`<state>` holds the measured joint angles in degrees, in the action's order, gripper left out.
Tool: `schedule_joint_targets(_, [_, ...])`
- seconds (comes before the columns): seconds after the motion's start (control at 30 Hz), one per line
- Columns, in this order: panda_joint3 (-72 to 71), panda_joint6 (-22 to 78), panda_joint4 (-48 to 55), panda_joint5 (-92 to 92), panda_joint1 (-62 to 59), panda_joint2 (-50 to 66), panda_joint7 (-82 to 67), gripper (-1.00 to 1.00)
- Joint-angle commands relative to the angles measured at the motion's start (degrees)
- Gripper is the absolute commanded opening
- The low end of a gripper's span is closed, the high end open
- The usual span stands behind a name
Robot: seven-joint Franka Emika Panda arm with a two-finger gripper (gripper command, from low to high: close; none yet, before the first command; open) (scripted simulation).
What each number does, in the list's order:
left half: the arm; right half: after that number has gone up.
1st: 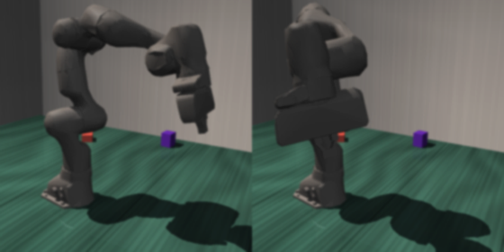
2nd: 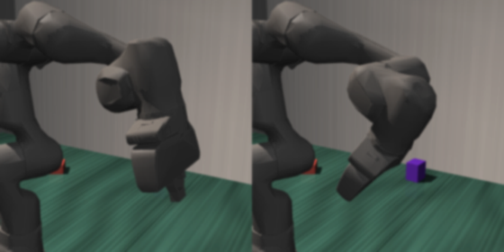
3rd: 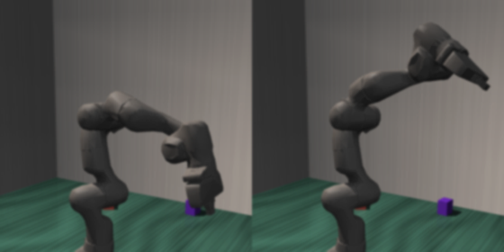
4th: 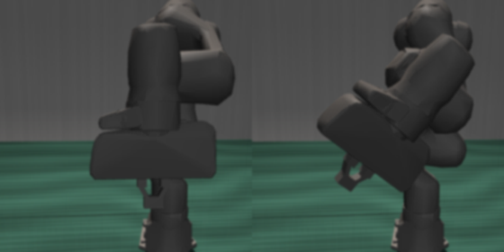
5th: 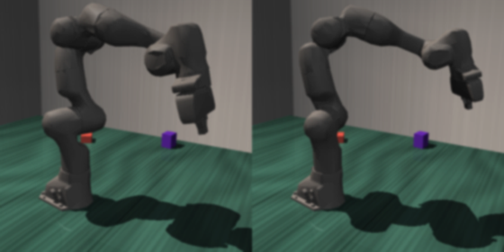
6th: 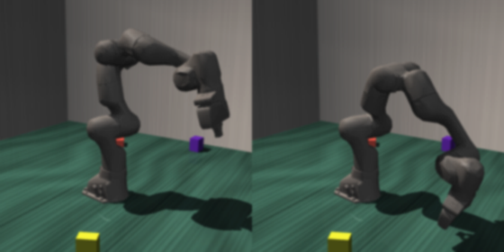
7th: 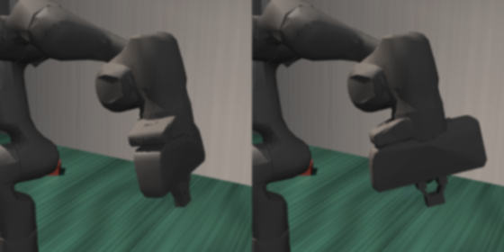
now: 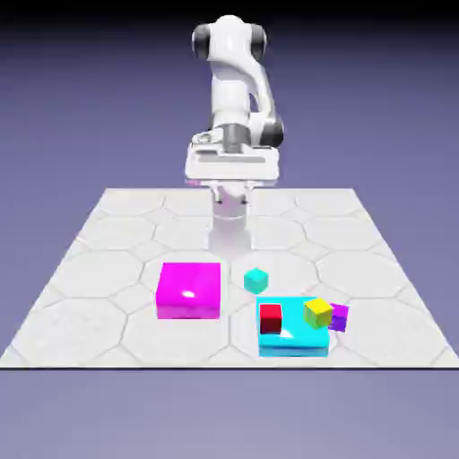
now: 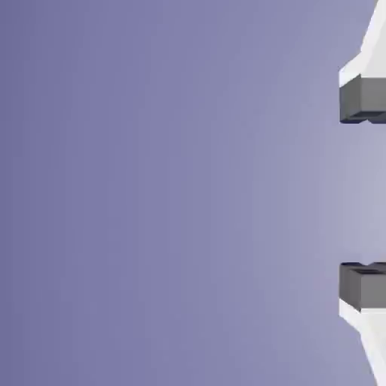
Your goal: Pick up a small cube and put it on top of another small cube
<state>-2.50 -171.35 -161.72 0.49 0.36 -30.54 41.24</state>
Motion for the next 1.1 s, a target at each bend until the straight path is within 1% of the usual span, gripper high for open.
schedule_joint_targets(0.0, [-2.08,2.20,-0.60,0.40,-0.27,1.76,-1.01,0.00])
schedule_joint_targets(0.4, [-26.49,28.05,-7.61,5.13,-3.43,22.38,-12.85,0.00])
schedule_joint_targets(0.43, [-26.49,28.05,-7.61,5.13,-3.43,22.39,-12.85,0.00])
schedule_joint_targets(0.8, [-10.61,14.63,-6.39,31.59,3.04,40.31,5.54,0.00])
schedule_joint_targets(0.83, [-10.61,14.63,-6.39,31.59,3.04,40.31,5.54,-1.00])
schedule_joint_targets(0.87, [-10.61,14.63,-6.39,31.59,3.04,40.31,5.54,-1.00])
schedule_joint_targets(1.07, [-19.57,22.21,-7.08,16.66,-0.61,30.19,-4.84,-1.00])
